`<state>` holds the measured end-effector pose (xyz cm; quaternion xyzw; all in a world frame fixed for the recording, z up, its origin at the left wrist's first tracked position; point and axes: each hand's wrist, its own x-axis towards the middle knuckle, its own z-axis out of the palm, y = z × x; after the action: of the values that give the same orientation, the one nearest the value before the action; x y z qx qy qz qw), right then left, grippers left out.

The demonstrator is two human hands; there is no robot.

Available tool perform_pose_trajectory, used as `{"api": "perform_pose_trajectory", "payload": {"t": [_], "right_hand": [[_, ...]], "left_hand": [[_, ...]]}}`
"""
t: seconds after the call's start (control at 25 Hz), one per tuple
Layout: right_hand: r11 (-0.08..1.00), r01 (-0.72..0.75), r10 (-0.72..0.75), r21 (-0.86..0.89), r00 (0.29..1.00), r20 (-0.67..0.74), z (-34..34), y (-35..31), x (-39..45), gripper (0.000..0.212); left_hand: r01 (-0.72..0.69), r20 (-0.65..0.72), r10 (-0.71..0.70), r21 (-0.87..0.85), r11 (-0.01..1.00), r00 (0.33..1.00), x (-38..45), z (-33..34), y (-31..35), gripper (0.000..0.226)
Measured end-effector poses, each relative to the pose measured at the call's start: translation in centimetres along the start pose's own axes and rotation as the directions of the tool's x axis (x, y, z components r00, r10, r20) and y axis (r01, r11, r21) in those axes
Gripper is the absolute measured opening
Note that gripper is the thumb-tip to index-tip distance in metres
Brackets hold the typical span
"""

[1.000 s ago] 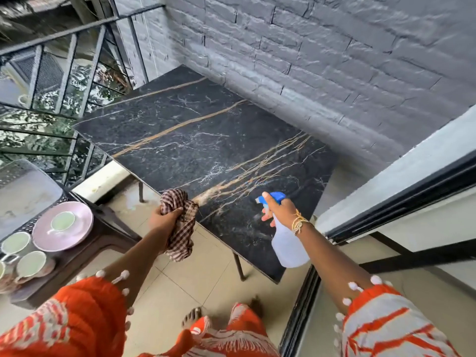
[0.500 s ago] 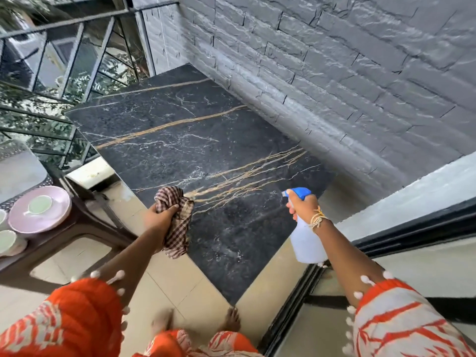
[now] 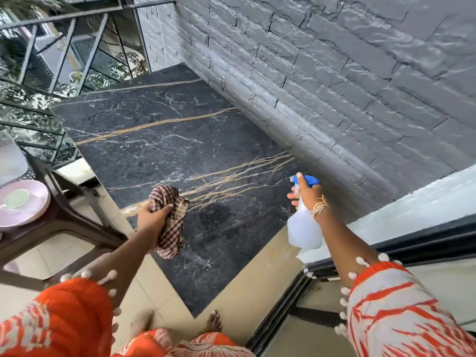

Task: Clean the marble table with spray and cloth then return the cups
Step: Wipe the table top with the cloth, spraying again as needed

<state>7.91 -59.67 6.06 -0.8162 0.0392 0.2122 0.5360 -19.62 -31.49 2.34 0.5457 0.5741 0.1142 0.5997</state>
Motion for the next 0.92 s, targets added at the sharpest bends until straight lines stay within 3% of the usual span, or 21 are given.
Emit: {"api": "perform_pose_trajectory", "payload": {"t": [0.2, 0.4, 0.56, 0.92], "right_hand": [[0.999, -0.045, 0.048, 0.027, 0.991, -0.128, -1.5, -0.8, 2.8, 0.052], [0.991, -0.058, 0.073, 0.117, 0.989, -0.129, -3.9, -1.2, 3.7, 0.038], [0.994, -0.065, 0.086, 0.088, 0.962, -0.259, -5.5, 0.1, 4.6, 0.046], [0.998, -0.034, 0.039, 0.06, 0.996, -0.074, -2.7, 0.9, 3.0, 0.043]], "left_hand": [[-0.005, 0.01, 0.005, -0.008, 1.0, 1.0, 0.2, 2.2, 0.3, 0.051], [0.012, 0.029, -0.011, -0.024, 1.0, 1.0, 0.9, 3.5, 0.1, 0.052], [0.015, 0.022, -0.014, -0.012, 1.0, 1.0, 1.5, 3.8, 0.2, 0.05], [0.034, 0.018, -0.032, -0.073, 0.997, 0.999, 1.6, 3.1, -0.2, 0.052]]}}
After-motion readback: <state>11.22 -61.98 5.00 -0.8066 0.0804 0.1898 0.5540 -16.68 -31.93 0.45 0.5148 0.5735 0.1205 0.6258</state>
